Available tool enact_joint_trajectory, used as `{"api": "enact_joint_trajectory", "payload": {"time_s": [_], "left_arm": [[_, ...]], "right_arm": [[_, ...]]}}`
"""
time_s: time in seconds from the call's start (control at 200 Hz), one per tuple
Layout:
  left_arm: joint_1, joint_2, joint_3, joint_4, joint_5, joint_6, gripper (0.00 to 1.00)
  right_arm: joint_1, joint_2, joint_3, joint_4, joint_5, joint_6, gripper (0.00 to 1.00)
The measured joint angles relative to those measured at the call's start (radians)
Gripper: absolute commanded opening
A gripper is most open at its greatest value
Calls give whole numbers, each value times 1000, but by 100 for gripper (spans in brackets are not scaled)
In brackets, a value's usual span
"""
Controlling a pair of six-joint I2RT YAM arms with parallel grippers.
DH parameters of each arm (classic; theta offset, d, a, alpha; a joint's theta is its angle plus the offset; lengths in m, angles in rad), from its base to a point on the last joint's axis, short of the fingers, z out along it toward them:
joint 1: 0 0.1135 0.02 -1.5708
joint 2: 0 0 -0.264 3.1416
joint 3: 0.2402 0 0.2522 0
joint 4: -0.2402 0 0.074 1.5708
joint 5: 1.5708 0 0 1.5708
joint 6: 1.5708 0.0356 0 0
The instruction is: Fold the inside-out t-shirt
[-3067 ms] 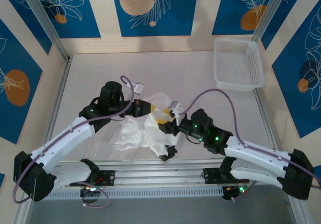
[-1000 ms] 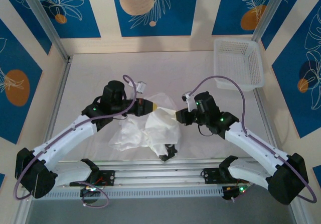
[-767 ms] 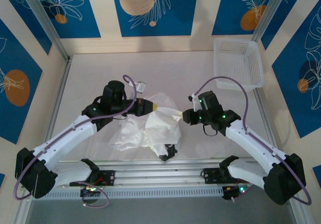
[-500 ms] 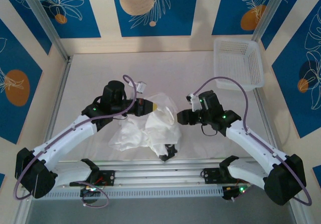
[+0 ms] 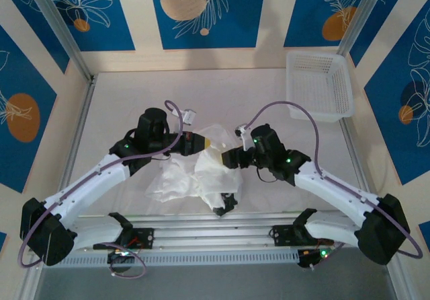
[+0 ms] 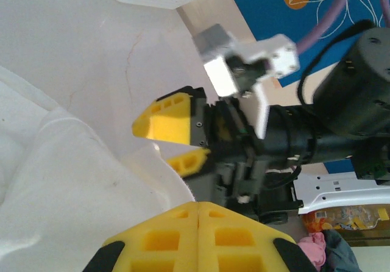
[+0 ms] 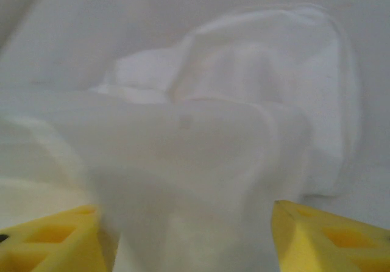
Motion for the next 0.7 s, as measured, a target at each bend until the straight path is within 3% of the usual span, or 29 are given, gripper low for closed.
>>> {"api": "enact_joint_trajectory", "payload": {"time_s": [0.185,0.48,0.7], "left_arm": [[0,0,0,0,0,0,0],[-2,0,0,-7,-6,7,0],[7,0,0,-92,-152,27,0]], "right_arm": [[-66,51,13,-116,43,40,47],[-196,-24,-34,-177,-105,87,41],[-245,-80,-75,-203,-167,113,35]]}}
